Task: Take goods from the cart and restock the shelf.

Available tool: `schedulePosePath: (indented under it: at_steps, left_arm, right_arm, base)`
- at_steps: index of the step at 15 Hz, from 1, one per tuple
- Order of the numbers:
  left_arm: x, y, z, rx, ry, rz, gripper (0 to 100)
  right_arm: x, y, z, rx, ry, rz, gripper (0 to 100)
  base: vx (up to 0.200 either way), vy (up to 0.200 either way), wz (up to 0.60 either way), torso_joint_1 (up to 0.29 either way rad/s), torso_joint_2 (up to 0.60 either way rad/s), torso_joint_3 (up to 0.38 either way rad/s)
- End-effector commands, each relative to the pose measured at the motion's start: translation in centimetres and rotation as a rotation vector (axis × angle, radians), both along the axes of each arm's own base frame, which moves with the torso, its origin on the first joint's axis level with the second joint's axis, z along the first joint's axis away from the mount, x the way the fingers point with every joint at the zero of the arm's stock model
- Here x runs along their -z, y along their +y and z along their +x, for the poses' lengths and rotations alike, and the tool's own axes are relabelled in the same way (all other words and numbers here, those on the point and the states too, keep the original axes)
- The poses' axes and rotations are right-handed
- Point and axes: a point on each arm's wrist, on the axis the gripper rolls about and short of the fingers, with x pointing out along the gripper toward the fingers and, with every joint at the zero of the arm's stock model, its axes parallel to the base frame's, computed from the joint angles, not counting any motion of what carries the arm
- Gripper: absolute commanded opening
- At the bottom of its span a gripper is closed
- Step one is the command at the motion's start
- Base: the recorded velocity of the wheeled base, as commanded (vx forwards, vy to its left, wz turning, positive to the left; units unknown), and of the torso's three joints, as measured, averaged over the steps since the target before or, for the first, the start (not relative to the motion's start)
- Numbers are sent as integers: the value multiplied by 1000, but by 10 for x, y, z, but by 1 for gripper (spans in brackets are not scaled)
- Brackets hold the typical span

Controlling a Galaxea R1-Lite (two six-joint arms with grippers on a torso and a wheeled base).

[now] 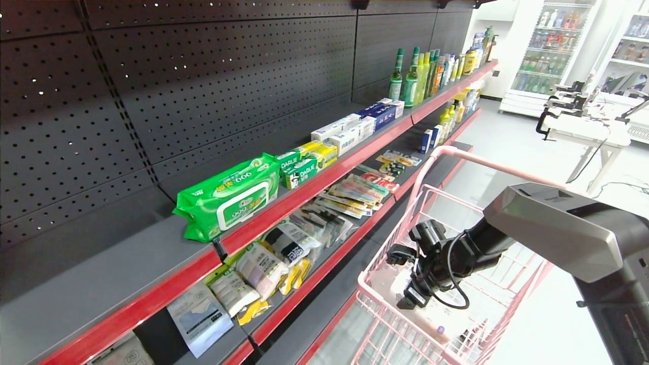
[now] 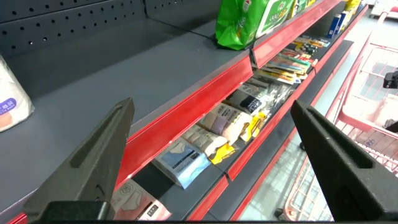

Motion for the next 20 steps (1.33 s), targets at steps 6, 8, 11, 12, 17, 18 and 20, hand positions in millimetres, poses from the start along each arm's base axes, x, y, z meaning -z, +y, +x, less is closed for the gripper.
schedulePosePath:
  at_steps: [6,8,11,12,17,18,20]
  left_arm:
    - [0,0,0,-2,0,0,100]
    - [0,0,0,-2,0,0,100]
    - [0,0,0,0,0,0,100]
    - [0,0,0,0,1,0,100]
    - [0,0,0,-2,0,0,100]
    - [0,0,0,0,0,0,100]
    - [0,0,0,0,0,0,100]
  right_arm:
    - [0,1,4,-1,-5,-4,100]
    - [0,2,6,0,-8,-4,100]
    - [0,2,6,8,-17,-30,100]
    - [1,2,6,12,-18,-40,100]
    - [1,0,6,11,-18,-51,0]
    - [2,0,5,20,-16,-54,0]
    - [0,-6,3,56,-5,-47,0]
  base:
    - [0,0,0,-32,69,43]
    - [0,0,0,-32,83,44]
    - [0,0,0,0,0,0]
    - [0,0,0,0,0,0]
    - [0,0,0,0,0,0]
    - [0,0,0,0,0,0]
    - [0,0,0,0,0,0]
